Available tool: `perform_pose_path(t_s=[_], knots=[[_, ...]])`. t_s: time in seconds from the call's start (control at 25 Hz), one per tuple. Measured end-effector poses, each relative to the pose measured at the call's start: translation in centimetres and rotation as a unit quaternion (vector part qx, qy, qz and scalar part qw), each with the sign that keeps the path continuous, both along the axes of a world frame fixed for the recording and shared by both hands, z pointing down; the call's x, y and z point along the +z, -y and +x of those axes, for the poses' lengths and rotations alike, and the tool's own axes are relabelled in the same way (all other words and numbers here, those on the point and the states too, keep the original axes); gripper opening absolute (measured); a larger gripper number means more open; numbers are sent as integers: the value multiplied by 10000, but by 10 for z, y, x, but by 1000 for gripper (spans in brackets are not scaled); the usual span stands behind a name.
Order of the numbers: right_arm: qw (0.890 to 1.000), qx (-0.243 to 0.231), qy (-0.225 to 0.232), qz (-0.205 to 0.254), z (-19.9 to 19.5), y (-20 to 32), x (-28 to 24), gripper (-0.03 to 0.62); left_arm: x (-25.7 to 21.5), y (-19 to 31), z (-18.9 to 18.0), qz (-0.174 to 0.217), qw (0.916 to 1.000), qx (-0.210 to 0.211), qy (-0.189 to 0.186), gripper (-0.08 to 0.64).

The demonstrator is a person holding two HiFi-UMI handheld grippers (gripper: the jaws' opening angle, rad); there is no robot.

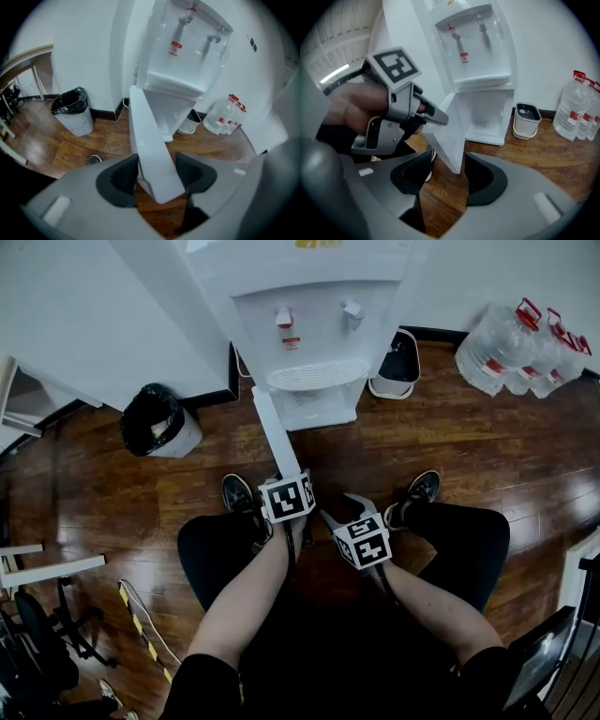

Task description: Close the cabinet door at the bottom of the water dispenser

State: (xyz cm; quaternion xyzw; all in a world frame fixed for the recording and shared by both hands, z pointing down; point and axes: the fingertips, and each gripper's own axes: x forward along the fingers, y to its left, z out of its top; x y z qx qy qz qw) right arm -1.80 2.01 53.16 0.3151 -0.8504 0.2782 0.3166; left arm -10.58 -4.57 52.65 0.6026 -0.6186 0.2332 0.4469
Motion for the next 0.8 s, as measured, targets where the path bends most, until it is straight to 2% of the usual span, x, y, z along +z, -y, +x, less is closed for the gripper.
perform_pose_path(t_s=[0.12, 0.28, 0.52, 0.64, 0.8], knots=[[9996, -239, -93, -101, -18, -10, 22, 225, 1, 3, 6, -25, 10000, 53, -66, 276], [9989, -294, -231, -278, -24, -18, 44, 225, 1, 9, 13, -54, 9999, 67, -135, 288], [9992, 191, 125, -326, -18, 13, 54, 212, 4, 22, 35, -124, 9996, 85, -245, 311], [9987, 369, 79, -341, -6, 28, 62, 206, 3, 31, 53, -162, 9986, 280, -413, 332], [9988, 370, 106, -315, 2, 45, 67, 204, 0, 44, 77, -255, 9948, 659, -739, 354]])
